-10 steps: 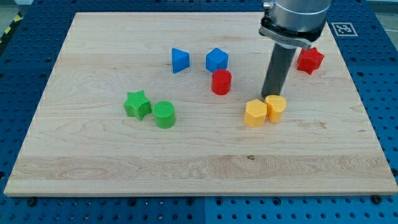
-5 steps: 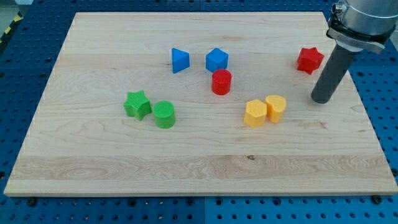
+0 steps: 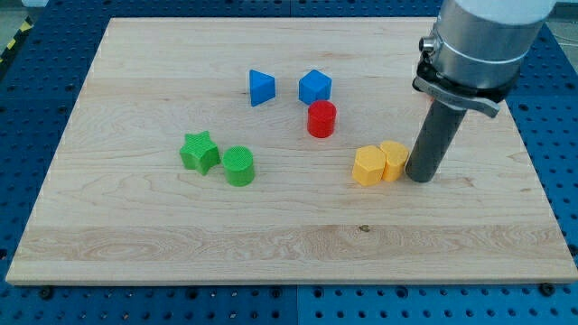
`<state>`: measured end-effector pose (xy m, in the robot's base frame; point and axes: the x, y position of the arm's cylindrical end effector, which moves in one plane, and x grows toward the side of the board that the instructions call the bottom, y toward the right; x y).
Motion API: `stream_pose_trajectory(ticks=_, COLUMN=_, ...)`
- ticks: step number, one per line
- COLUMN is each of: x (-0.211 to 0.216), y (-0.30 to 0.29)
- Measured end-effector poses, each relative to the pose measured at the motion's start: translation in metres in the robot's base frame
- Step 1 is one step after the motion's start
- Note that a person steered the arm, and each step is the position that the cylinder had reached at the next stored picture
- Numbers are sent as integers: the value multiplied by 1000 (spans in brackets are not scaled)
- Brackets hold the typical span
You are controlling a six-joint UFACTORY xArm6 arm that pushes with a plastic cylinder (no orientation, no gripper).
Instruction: Push the yellow heart into the yellow hexagon
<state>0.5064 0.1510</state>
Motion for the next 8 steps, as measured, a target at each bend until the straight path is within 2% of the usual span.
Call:
stream_pose_trajectory(ticks=2, x=-3, y=4)
stream_pose_trajectory(ticks=4, x=-10, y=40)
stream_pose_trajectory(ticks=8, x=-56, y=16)
